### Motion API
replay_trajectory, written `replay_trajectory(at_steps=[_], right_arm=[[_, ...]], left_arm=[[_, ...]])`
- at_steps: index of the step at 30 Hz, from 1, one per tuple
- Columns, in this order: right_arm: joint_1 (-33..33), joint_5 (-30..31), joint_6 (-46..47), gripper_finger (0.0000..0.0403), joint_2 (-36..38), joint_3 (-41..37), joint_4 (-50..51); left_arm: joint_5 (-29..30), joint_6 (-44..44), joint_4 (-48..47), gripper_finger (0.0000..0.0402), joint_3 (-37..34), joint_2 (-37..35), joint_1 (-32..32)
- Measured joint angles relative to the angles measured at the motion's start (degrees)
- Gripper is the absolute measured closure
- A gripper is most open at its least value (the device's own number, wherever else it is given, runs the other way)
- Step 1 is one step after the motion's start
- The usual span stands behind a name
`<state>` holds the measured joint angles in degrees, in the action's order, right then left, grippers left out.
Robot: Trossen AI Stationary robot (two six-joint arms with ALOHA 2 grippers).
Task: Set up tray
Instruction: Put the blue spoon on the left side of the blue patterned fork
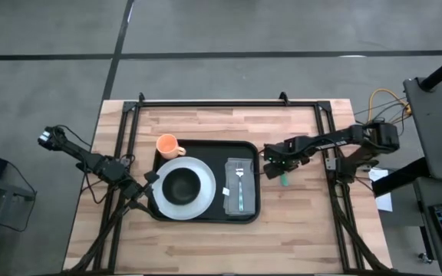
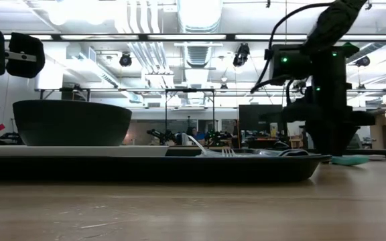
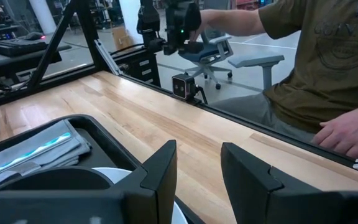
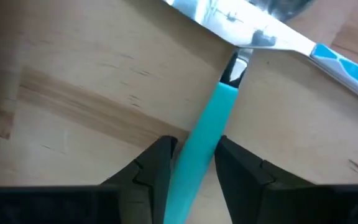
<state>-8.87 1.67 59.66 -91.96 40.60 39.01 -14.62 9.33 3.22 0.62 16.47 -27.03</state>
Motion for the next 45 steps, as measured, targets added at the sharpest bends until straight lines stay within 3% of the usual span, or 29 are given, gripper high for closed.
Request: replay_trajectory(at_steps=[9,25,45], right_arm=[[-0.08,2.11,-3.89,0.0361,3.25,2.79,4.98],[-1.35,4.29,-5.24,0.0362,5.79,2.82,7.11],[-1.24,7.53,-5.04,0.0362,20.63,2.98,7.08]], left_arm=[[-0.01,0.0,-0.02,0.0295,0.01,0.0,0.0],[-0.01,0.0,0.0,0.0295,0.0,0.01,0.0],[-0.01,0.0,0.0,0.0295,0.0,0.0,0.0]])
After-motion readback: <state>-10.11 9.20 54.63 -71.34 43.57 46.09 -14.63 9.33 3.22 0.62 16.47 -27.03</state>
